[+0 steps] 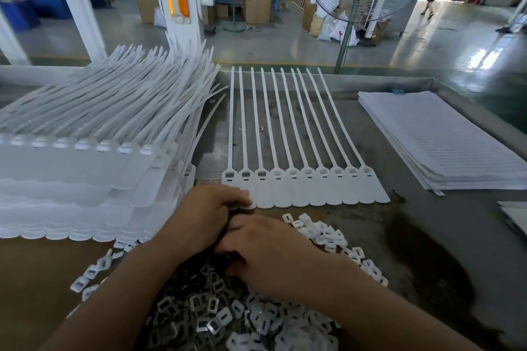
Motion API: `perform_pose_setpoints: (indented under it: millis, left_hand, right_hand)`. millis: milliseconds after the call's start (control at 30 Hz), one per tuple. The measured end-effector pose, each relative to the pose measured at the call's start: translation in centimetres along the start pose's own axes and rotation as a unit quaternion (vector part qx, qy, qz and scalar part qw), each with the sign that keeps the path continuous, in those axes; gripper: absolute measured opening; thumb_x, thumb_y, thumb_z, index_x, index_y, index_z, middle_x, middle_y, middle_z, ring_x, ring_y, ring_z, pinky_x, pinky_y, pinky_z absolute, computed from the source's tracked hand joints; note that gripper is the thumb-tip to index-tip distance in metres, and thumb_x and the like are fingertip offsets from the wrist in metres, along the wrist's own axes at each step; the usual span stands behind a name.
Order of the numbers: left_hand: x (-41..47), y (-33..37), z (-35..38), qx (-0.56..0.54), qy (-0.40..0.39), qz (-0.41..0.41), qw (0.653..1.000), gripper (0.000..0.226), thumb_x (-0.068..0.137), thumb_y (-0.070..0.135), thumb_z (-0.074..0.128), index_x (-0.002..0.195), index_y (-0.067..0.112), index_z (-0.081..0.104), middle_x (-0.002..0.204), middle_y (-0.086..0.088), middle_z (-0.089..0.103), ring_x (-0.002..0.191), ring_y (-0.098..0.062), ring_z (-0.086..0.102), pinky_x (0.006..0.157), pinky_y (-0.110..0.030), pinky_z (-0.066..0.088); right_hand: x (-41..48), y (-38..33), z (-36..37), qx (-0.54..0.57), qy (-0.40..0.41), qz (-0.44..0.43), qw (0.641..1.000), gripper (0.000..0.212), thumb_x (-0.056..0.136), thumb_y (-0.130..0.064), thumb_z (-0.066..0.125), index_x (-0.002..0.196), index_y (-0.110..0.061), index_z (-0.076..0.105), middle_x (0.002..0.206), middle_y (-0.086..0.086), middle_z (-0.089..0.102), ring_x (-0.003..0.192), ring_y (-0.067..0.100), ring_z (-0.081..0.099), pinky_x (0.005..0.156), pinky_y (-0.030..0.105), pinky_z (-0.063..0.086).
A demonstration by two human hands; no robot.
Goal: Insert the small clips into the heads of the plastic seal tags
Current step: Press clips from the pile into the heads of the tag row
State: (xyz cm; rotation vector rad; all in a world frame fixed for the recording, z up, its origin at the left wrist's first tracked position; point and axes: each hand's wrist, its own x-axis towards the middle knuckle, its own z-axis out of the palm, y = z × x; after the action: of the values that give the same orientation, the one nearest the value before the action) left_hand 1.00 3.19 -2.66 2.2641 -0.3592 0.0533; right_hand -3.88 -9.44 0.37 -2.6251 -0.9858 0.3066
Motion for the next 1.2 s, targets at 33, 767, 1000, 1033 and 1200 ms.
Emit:
perform_pose_setpoints:
  millis: [33,767,1000,1033,1200]
  left_hand:
    - [0.0,0.0,0.0,0.002,0.000,0.005,1.000,0.036,0.081,-0.012,0.048,0.095,0.011,0.073,0.111,0.000,0.066,0.100,0.001,0.054,0.078,0.011,0.028]
    - [-0.1,-0.4,0.0,0.027,-0.001,0.038,0.999,0.036,0.079,-0.008,0.051,0.095,0.016,0.073,0.111,0.004,0.066,0.096,0.009,0.051,0.075,0.012,0.026]
    - [-0.3,-0.1,-0.2,0.023,-0.004,0.054,0.998,0.033,0.079,-0.008,0.053,0.084,0.015,0.075,0.091,0.007,0.071,0.089,0.012,0.053,0.070,0.007,0.033]
    - [-0.4,-0.1,-0.2,0.024,-0.004,0.054,0.998,0.033,0.078,-0.008,0.053,0.084,0.016,0.075,0.091,0.008,0.071,0.087,0.015,0.052,0.070,0.007,0.033]
    - [-0.3,0.0,-0.3,0.059,-0.009,0.046,0.997,0.042,0.076,-0.007,0.051,0.091,0.025,0.074,0.101,0.008,0.070,0.088,0.005,0.056,0.071,0.007,0.031]
  right_hand:
    - [0.1,0.1,0.1,0.009,0.000,0.007,1.000,0.033,0.086,-0.011,0.055,0.118,-0.016,0.061,0.118,0.007,0.052,0.107,0.023,0.049,0.090,0.041,0.045]
    - [-0.6,1.0,-1.3,0.145,-0.006,0.030,0.989,0.013,0.077,-0.015,0.070,0.090,-0.016,0.071,0.093,-0.007,0.069,0.081,0.000,0.053,0.071,0.010,0.039]
    - [-0.9,1.2,-1.6,0.180,0.031,0.035,0.983,0.009,0.078,-0.014,0.070,0.087,-0.016,0.068,0.082,-0.007,0.067,0.069,-0.004,0.050,0.066,0.007,0.040]
    - [-0.9,1.3,-1.6,0.189,0.033,0.039,0.981,0.011,0.079,-0.013,0.069,0.089,-0.016,0.069,0.081,-0.008,0.066,0.067,-0.004,0.051,0.065,0.006,0.040]
    - [-1.0,2.4,-2.3,0.227,0.059,0.068,0.970,0.012,0.082,-0.012,0.067,0.093,-0.015,0.071,0.087,0.002,0.072,0.072,0.001,0.061,0.073,0.012,0.049]
